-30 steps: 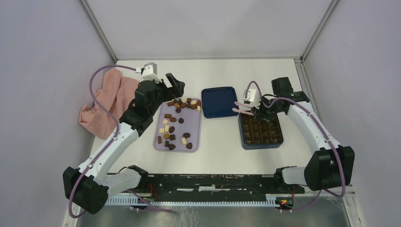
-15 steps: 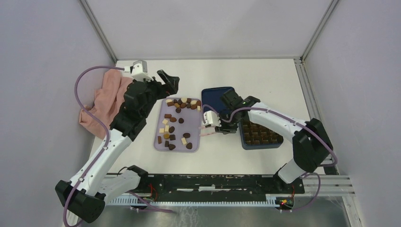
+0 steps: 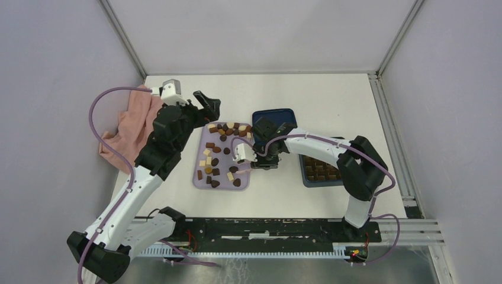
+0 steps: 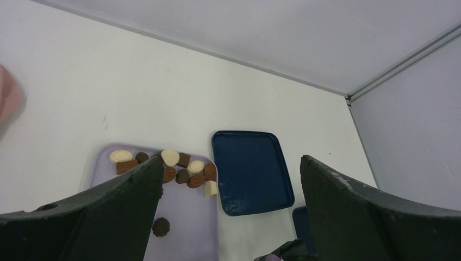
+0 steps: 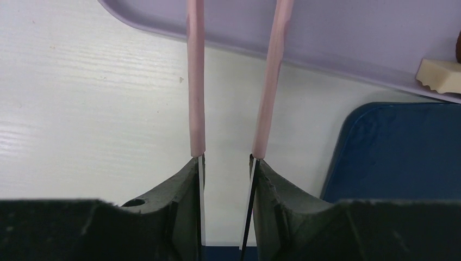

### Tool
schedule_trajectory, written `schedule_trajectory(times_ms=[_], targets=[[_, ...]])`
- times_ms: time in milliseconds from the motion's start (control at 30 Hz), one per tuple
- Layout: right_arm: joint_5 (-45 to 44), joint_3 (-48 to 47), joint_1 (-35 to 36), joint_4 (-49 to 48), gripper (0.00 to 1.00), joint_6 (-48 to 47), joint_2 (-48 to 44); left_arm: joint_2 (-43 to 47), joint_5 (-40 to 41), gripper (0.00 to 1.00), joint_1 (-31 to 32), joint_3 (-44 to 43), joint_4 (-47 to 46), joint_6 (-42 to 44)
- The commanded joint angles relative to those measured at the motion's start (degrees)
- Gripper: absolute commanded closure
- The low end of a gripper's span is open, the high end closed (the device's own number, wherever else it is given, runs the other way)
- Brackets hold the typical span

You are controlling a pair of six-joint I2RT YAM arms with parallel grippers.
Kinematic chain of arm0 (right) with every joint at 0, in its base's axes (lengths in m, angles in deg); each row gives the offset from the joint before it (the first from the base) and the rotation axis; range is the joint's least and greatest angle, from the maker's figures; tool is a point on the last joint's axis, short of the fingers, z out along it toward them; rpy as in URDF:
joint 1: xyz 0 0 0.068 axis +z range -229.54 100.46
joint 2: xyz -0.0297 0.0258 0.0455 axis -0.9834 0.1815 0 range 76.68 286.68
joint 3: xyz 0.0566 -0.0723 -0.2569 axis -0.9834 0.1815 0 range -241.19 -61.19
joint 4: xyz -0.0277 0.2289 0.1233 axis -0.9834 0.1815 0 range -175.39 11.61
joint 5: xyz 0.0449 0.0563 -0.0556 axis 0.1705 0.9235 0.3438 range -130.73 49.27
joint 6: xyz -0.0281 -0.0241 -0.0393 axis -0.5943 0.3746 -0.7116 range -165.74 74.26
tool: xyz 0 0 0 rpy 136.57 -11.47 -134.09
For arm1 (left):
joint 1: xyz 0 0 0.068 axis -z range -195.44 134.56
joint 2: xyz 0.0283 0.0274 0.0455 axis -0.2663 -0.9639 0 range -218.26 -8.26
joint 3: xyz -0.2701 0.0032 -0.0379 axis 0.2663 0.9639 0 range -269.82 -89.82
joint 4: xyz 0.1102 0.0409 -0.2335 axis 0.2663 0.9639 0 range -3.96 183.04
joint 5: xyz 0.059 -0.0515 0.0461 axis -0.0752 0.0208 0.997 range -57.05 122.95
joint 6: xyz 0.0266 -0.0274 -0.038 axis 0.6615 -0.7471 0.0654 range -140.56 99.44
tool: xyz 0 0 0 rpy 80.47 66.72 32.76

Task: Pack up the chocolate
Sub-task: Pick up the fake chocolate from the plate.

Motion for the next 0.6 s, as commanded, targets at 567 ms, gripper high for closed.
schedule_trajectory(times_ms=[567], targets=[[-2.9, -6.5, 1.6, 1.1, 0.59, 3.6, 5.1, 0.3, 1.3, 0.00, -0.2, 0.0, -0.7, 0.6]])
